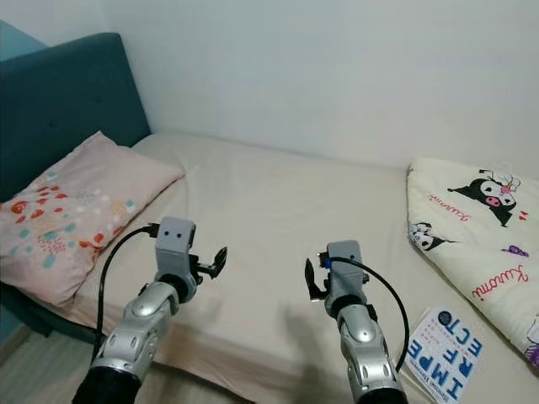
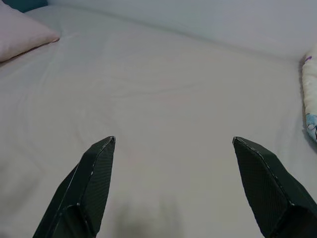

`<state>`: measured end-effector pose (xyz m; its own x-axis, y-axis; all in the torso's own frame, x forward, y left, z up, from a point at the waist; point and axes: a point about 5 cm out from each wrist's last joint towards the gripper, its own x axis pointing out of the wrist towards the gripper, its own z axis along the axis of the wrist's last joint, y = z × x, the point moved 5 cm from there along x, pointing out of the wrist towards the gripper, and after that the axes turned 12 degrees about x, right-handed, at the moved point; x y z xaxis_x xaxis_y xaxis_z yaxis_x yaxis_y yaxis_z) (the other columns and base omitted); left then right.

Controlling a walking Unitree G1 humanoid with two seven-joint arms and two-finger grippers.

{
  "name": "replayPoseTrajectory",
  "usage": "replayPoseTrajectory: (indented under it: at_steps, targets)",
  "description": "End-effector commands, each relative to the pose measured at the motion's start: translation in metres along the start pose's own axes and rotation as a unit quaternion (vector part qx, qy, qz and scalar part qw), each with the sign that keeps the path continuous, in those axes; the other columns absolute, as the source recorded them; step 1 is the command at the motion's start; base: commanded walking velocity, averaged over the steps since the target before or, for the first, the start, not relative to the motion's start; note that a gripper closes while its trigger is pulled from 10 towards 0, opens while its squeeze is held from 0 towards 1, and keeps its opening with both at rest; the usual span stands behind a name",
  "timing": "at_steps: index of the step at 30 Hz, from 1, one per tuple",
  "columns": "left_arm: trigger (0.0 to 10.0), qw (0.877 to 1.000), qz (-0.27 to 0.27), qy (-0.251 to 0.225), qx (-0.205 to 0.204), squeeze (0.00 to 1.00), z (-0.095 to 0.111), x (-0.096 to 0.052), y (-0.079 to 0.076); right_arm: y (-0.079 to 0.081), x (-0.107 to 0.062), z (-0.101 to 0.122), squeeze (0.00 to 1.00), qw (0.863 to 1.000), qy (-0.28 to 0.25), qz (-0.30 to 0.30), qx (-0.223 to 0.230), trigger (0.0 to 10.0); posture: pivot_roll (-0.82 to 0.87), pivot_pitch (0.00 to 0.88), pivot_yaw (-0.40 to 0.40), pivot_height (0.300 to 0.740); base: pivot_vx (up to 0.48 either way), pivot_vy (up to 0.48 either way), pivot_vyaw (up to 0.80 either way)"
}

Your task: Clean up the room

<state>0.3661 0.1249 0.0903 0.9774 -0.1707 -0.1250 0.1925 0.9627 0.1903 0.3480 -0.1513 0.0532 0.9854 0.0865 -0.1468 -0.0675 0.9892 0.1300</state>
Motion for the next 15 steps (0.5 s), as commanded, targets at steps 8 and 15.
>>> replayPoseTrajectory:
  at_steps: [8,15]
  targets:
    - [10.0,1.0,-0.008,0.012,-0.016,0.0,-0.0062,0.0014,-0.0074,-0.0079,-0.0028,-0.0013,0.0,1.0,0.004,-0.013,0.007,10.0,-0.01,0.0,-0.017,0.74,0.0,-0.48,0.0]
    - [10.0,1.0,-0.006,0.014,-0.018,0.0,-0.0069,0.0015,-0.0081,-0.0088,-0.0034,-0.0011,0.0,1.0,0.003,-0.014,0.008,10.0,-0.01,0.0,-0.014,0.74,0.0,-0.48,0.0]
